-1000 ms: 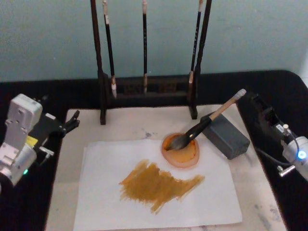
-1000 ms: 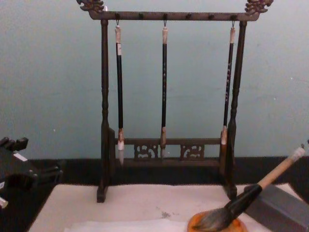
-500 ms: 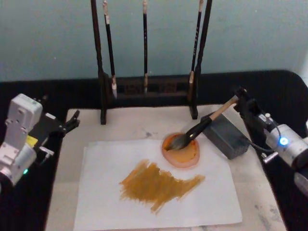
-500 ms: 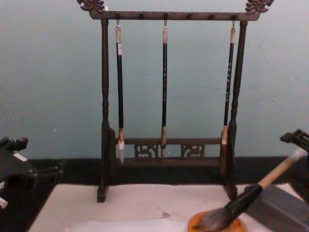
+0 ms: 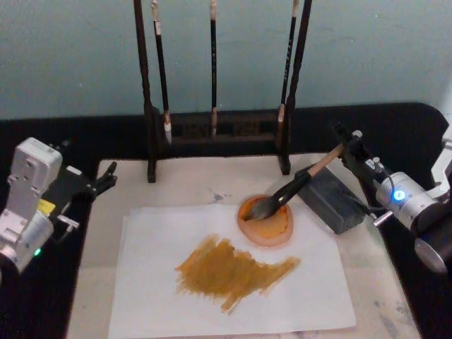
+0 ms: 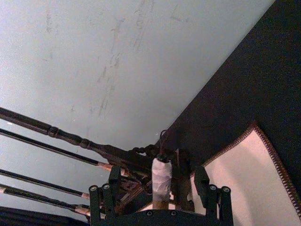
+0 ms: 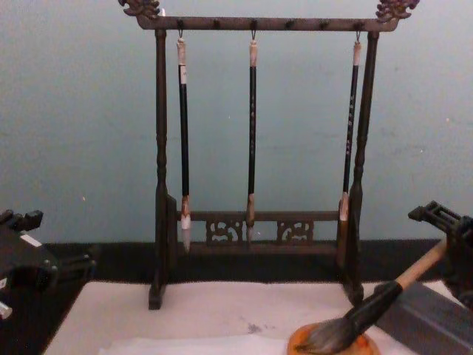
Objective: Pick up the brush from the inkstone, write on the paper, then place the brush back to its original position.
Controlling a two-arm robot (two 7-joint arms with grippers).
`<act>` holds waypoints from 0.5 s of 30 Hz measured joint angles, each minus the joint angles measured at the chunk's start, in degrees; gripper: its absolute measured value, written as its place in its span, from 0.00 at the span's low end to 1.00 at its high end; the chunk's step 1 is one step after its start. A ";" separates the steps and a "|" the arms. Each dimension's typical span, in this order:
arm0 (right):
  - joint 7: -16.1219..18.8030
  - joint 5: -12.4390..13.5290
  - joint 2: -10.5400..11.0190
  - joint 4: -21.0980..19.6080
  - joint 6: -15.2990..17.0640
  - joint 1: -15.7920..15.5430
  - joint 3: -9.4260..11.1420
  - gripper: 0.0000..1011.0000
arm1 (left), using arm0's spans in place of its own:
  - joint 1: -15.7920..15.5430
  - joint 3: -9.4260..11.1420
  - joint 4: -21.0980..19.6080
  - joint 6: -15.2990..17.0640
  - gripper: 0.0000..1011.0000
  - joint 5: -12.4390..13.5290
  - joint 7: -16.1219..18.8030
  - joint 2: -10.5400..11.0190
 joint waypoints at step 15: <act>0.72 -0.07 0.07 1.39 -0.73 0.85 -0.53 0.99 | 0.00 0.00 0.00 0.00 1.00 0.00 0.00 0.00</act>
